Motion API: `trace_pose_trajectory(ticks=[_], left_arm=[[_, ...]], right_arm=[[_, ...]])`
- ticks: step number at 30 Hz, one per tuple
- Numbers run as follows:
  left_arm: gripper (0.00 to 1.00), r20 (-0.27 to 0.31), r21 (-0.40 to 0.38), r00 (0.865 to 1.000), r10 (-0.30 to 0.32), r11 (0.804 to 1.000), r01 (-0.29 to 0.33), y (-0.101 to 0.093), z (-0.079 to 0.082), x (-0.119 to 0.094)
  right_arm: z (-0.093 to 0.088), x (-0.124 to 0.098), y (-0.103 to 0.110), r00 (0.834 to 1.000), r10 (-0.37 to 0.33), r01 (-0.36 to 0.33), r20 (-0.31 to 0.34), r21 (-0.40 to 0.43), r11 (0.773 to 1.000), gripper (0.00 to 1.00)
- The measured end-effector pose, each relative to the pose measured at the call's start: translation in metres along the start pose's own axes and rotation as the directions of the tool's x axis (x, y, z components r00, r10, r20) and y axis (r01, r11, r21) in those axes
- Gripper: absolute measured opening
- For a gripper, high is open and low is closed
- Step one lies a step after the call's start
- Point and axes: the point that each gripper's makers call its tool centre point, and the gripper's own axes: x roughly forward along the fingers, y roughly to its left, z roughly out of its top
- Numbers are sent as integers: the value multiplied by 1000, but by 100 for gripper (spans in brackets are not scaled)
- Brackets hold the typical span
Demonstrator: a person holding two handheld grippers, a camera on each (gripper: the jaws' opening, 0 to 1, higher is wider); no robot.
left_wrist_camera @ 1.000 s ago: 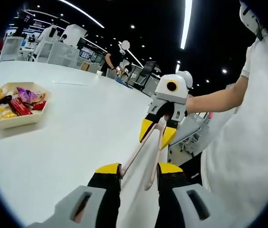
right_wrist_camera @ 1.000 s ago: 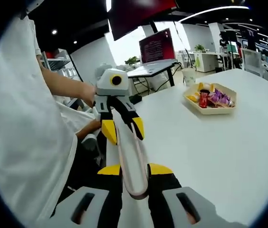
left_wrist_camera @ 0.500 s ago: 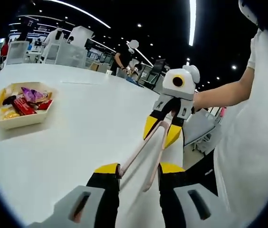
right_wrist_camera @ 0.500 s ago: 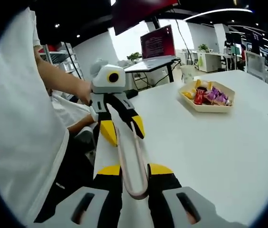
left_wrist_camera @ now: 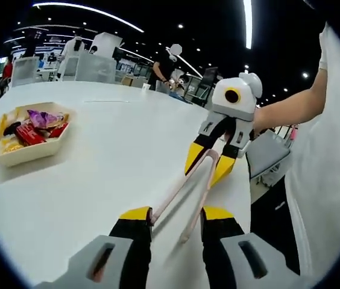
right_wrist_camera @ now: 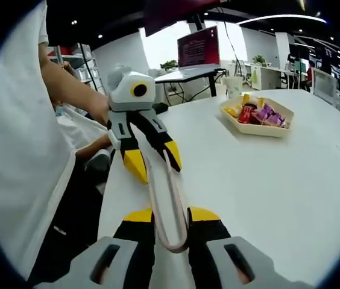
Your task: Place the target food into the container with the food tongs after gripping and lifting it, then release it inside without dropping or visibly crushing the food.
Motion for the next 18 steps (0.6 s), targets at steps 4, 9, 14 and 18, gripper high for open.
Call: trace_pose_trajectory(ticks=[4, 9, 14, 18], left_arm=[[31, -12, 16, 999, 31, 999, -31, 6, -5, 3], [31, -20, 34, 998, 64, 997, -63, 15, -5, 5], [31, -27, 71, 996, 83, 994, -81, 22, 1, 5], [33, -33, 101, 995, 99, 990, -95, 26, 3, 5]], right_arm=[[-3, 5, -4, 1000, -6, 6, -17, -24, 1000, 19], [-6, 9, -12, 999, -31, 31, -13, -14, 999, 19], [-4, 12, -20, 998, -55, 55, 3, -10, 998, 20], [-5, 14, -24, 998, -63, 63, 13, -4, 998, 20]])
